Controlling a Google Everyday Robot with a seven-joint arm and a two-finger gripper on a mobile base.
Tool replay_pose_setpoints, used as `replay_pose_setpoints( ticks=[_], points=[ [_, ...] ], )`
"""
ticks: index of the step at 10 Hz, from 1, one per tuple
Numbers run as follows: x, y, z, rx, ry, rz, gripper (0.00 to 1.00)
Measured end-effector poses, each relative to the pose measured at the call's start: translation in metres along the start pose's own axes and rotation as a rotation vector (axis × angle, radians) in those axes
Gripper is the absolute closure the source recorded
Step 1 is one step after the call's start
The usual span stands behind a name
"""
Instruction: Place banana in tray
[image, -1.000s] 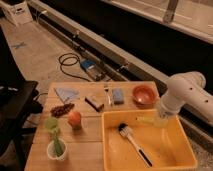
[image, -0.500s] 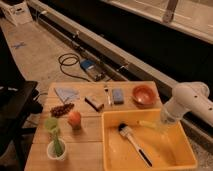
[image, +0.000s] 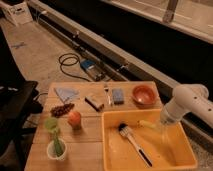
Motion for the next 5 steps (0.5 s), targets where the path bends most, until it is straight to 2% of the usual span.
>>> replay_pose_setpoints(
  ticks=[5],
  points=[
    [0.0003,0.0002,-0.0005,0.000,0.001,0.000,0.37]
  ],
)
